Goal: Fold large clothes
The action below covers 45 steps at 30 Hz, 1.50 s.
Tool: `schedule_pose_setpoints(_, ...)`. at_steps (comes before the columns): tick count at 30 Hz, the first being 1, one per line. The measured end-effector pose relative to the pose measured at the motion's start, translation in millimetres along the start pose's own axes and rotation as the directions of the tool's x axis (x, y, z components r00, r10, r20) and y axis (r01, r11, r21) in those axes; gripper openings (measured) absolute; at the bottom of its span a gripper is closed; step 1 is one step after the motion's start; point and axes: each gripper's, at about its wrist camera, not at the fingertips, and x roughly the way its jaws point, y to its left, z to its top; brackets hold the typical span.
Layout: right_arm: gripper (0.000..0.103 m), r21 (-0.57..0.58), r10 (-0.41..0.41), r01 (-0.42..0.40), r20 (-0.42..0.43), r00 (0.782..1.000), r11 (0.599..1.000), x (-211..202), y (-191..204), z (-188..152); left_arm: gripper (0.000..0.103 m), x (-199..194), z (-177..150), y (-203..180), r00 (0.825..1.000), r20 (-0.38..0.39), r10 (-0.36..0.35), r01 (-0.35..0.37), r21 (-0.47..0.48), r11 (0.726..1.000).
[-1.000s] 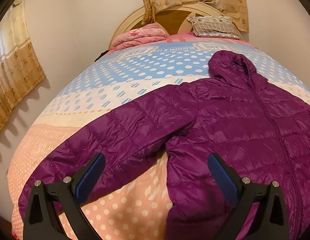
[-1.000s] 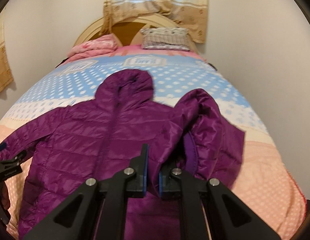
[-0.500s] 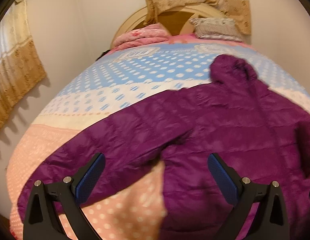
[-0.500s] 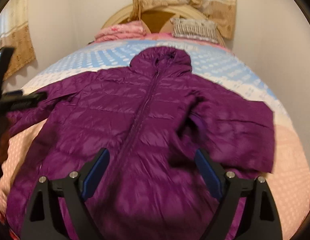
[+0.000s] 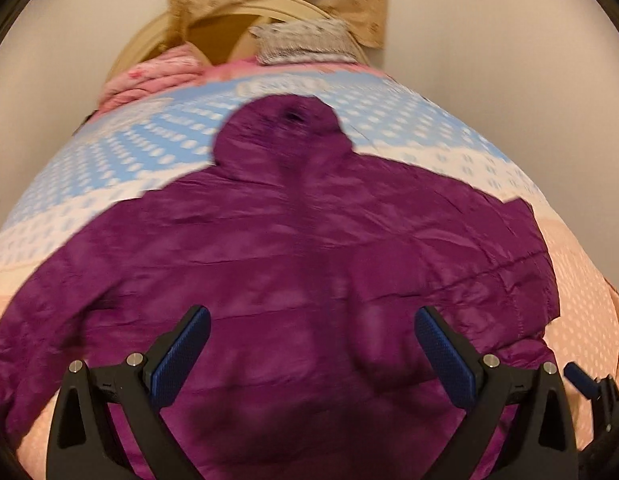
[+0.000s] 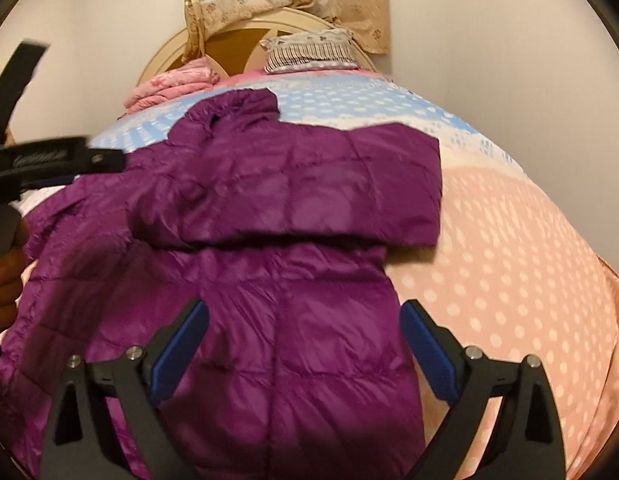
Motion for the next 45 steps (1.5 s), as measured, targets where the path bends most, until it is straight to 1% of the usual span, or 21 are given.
schedule_pose_setpoints(1, 0.098, 0.007, 0.001, -0.001, -0.007, 1.0, 1.0, 2, -2, -2, 0.085, 8, 1, -8, 1.0, -0.006, -0.005, 0.006, 0.015, 1.0)
schedule_pose_setpoints(3, 0.098, 0.033, 0.006, -0.006, -0.015, 1.0, 0.999, 5, -9, -4, 0.047, 26, 2, -20, 0.998, -0.055, -0.042, 0.044, 0.033, 0.998)
schedule_pose_setpoints(5, 0.098, 0.048, 0.011, -0.01, -0.02, 1.0, 0.999, 6, -12, -5, 0.022, 40, 2, -25, 0.993, -0.095, -0.069, 0.072, 0.026, 0.997)
schedule_pose_setpoints(6, 0.098, 0.051, 0.015, -0.013, -0.028, 1.0, 0.999, 8, -13, -6, 0.018, 43, 1, -27, 0.993, -0.099, -0.064, 0.067, 0.024, 0.997)
schedule_pose_setpoints(8, 0.098, 0.052, 0.018, -0.016, -0.023, 1.0, 0.999, 8, -13, -8, 0.01, 38, 0, -25, 0.994, -0.074, -0.076, 0.078, 0.023, 0.997)
schedule_pose_setpoints(12, 0.098, 0.045, 0.013, -0.012, -0.018, 1.0, 0.999, 8, -13, -11, 0.008, 9, 1, -14, 0.999, 0.026, -0.044, 0.042, 0.07, 0.997)
schedule_pose_setpoints(17, 0.099, 0.025, -0.01, 0.011, -0.025, 1.0, 1.0, 10, -9, -11, 0.007, -30, 4, 19, 0.993, 0.116, -0.001, -0.008, 0.082, 0.997)
schedule_pose_setpoints(21, 0.099, 0.023, -0.017, 0.018, -0.024, 1.0, 1.0, 10, -8, -12, 0.007, -48, 1, 53, 0.989, 0.145, 0.037, -0.044, 0.047, 0.998)
schedule_pose_setpoints(23, 0.099, 0.026, -0.019, 0.02, -0.024, 1.0, 0.999, 10, -5, -11, 0.007, -48, -3, 65, 0.989, 0.141, 0.052, -0.058, 0.039, 0.998)
schedule_pose_setpoints(28, 0.099, 0.023, -0.028, 0.028, -0.027, 0.999, 0.999, 10, -4, -12, 0.008, -35, -25, 78, 0.985, 0.123, 0.125, -0.134, 0.068, 0.989)
schedule_pose_setpoints(29, 0.099, 0.019, -0.031, 0.032, -0.03, 0.999, 0.999, 10, -3, -11, 0.01, -30, -27, 78, 0.982, 0.115, 0.147, -0.155, 0.068, 0.986)
schedule_pose_setpoints(31, 0.1, 0.014, -0.037, 0.038, -0.035, 0.999, 0.999, 12, -2, -11, 0.012, -18, -32, 79, 0.983, 0.091, 0.161, -0.167, 0.062, 0.984)
schedule_pose_setpoints(33, 0.101, 0.007, -0.037, 0.038, -0.045, 0.998, 0.999, 14, 0, -10, 0.019, -2, -35, 78, 0.982, 0.047, 0.181, -0.183, 0.052, 0.982)
schedule_pose_setpoints(35, 0.102, 0.0, -0.007, 0.007, -0.061, 0.998, 1.0, 13, -1, -8, 0.019, 5, -36, 77, 0.978, 0.024, 0.208, -0.209, 0.039, 0.977)
schedule_pose_setpoints(37, 0.101, -0.01, 0.019, -0.02, -0.1, 0.995, 1.0, 10, -3, -5, 0.021, 0, -36, 78, 0.977, 0.043, 0.211, -0.212, 0.028, 0.977)
schedule_pose_setpoints(38, 0.101, -0.009, 0.037, -0.038, -0.114, 0.993, 0.999, 4, -6, 0, 0.025, -6, -35, 78, 0.971, 0.061, 0.23, -0.233, 0.034, 0.972)
schedule_pose_setpoints(40, 0.101, 0.002, 0.054, -0.054, -0.075, 0.996, 0.999, -12, -14, 13, 0.036, -19, -37, 78, 0.955, 0.127, 0.27, -0.279, 0.059, 0.959)
schedule_pose_setpoints(41, 0.101, -0.001, 0.048, -0.048, -0.051, 0.998, 0.999, -19, -17, 24, 0.054, -25, -38, 77, 0.944, 0.153, 0.291, -0.304, 0.068, 0.95)
schedule_pose_setpoints(42, 0.101, -0.005, 0.04, -0.041, -0.037, 0.998, 0.999, -21, -19, 31, 0.072, -29, -38, 79, 0.939, 0.175, 0.297, -0.313, 0.073, 0.947)
schedule_pose_setpoints(43, 0.101, -0.009, 0.03, -0.03, -0.016, 0.999, 0.999, -23, -22, 41, 0.079, -33, -38, 81, 0.936, 0.197, 0.291, -0.31, 0.073, 0.948)
schedule_pose_setpoints(45, 0.101, -0.015, 0.025, -0.025, 0.006, 1.0, 1.0, -17, -26, 60, 0.081, -42, -33, 85, 0.919, 0.246, 0.309, -0.327, 0.037, 0.944)
